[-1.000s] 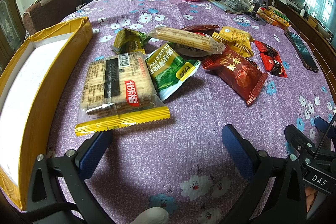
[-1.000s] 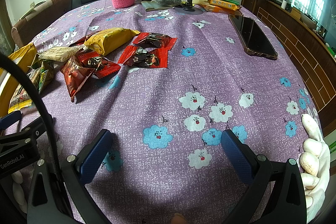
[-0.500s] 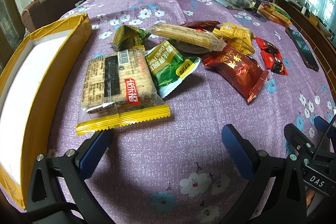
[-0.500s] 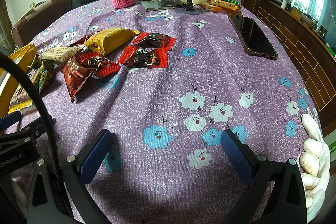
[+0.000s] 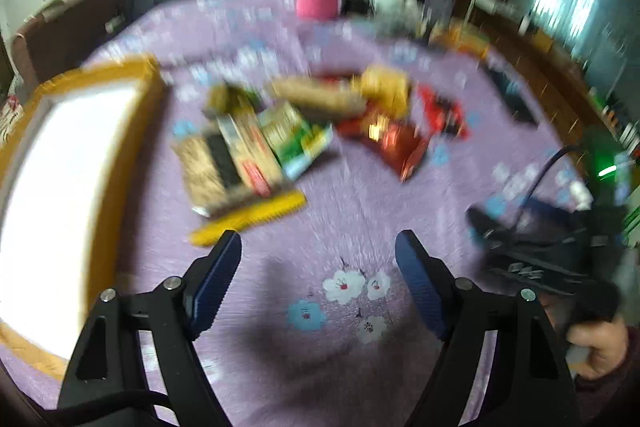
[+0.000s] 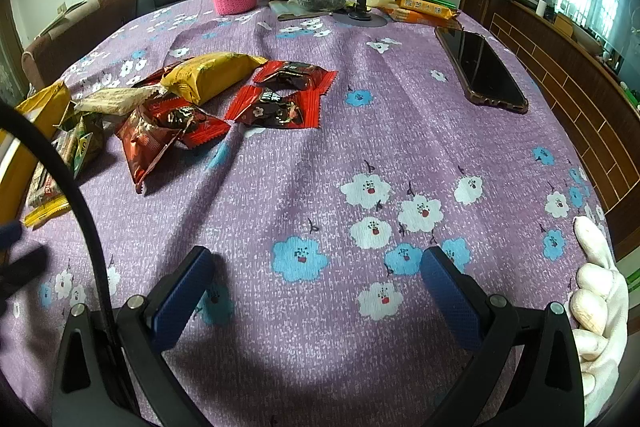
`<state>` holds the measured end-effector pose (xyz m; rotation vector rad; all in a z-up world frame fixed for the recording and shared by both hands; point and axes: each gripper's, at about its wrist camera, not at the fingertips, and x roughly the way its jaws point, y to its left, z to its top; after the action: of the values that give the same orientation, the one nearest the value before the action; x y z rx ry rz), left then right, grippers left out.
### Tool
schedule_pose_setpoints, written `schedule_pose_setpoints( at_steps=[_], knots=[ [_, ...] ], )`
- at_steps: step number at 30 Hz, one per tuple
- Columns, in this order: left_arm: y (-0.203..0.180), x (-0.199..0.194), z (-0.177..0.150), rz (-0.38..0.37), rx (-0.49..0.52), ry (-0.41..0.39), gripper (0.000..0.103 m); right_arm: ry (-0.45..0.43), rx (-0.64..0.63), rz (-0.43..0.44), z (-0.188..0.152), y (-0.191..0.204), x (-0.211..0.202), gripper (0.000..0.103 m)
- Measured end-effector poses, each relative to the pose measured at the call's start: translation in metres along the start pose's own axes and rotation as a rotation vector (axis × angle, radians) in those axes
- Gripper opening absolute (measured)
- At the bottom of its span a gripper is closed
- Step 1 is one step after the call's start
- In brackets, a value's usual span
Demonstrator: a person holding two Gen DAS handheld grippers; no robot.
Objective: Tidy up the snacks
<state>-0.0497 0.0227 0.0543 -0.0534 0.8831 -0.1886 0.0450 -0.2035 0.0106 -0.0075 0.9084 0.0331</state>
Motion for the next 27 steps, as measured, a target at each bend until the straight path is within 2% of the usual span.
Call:
schedule_pose_setpoints(
  at_steps=[2,5,8,11,14,15,18,20,23,27],
  knots=[
    [0.017,-0.027,-0.001,-0.036,-0.044,-0.043,0.08,0.009,-0.001,0.001,-0.001,-0.001,0.001,0.103],
    [0.039,-0.047,-0.001,-0.079,-0.056,-0.028,0.08,0.011,-0.005,0.001,-0.002,-0.001,-0.002,0.103],
    [0.064,-0.068,-0.004,-0.002,-0.074,-0.084,0.08,0.005,-0.019,0.006,-0.008,-0.001,-0.005,0.102],
    [0.083,-0.075,-0.006,0.015,-0.084,-0.099,0.08,-0.005,-0.032,-0.009,-0.008,0.001,-0.007,0.101],
    [0.088,-0.076,-0.012,0.011,-0.052,-0.092,0.08,-0.039,-0.102,-0.019,-0.008,0.012,-0.016,0.082],
    [0.085,-0.074,-0.012,-0.009,-0.043,-0.083,0.079,-0.057,-0.136,-0.009,-0.006,0.018,-0.021,0.078],
    [0.077,-0.064,-0.011,-0.078,-0.019,-0.066,0.068,-0.128,-0.174,0.053,0.008,0.031,-0.042,0.078],
    [0.071,-0.059,-0.01,-0.104,-0.005,-0.054,0.068,-0.152,-0.169,0.14,0.02,0.038,-0.051,0.078],
    [0.06,-0.049,-0.009,-0.103,0.025,-0.034,0.068,-0.135,-0.174,0.24,0.042,0.052,-0.045,0.078],
    [0.056,-0.046,-0.005,-0.108,0.05,-0.027,0.068,-0.134,-0.257,0.245,0.057,0.08,-0.023,0.078]
  ],
)
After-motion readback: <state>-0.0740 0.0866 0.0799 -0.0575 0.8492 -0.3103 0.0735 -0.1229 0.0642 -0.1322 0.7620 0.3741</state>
